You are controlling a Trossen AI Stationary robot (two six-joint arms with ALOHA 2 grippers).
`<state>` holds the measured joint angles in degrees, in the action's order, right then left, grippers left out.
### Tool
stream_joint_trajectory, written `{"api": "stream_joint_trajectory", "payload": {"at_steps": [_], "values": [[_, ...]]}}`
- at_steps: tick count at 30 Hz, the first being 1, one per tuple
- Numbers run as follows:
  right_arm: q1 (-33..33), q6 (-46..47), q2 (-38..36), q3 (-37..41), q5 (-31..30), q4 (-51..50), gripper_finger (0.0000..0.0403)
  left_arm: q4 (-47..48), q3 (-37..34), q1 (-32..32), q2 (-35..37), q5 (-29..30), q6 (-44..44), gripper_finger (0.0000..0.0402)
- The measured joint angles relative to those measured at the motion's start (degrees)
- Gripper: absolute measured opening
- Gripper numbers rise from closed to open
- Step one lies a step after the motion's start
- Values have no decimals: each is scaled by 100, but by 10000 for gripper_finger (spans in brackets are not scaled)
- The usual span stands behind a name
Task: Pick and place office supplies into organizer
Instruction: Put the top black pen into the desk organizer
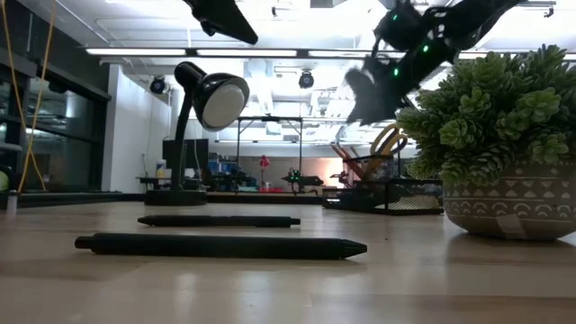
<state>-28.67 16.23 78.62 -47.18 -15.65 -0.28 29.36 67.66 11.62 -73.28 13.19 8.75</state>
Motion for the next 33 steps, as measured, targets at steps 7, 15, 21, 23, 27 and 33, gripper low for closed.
{"api": "stream_joint_trajectory", "payload": {"at_steps": [7, 15, 21, 23, 27, 33], "values": [[101, -245, -584, -2, 2216, 797, 163, 443, 0, -104, 0, -96, 267, 42], [1087, -351, -619, -2, 3411, 734, 156, 918, 0, -940, 0, -208, 402, 42], [2108, -424, -619, -2, 2796, 961, 156, 1193, 0, -1594, 0, -203, -56, 42], [2407, -409, -619, -2, 2495, 967, 154, 1273, 0, -1772, 0, -182, -145, 42], [2886, -86, -617, -2, 1744, 924, 150, 1182, -174, -1990, 0, -176, -185, 42], [3609, 308, -617, -2, 759, 801, 149, 788, -920, -2081, 0, -843, -599, 42]]}}
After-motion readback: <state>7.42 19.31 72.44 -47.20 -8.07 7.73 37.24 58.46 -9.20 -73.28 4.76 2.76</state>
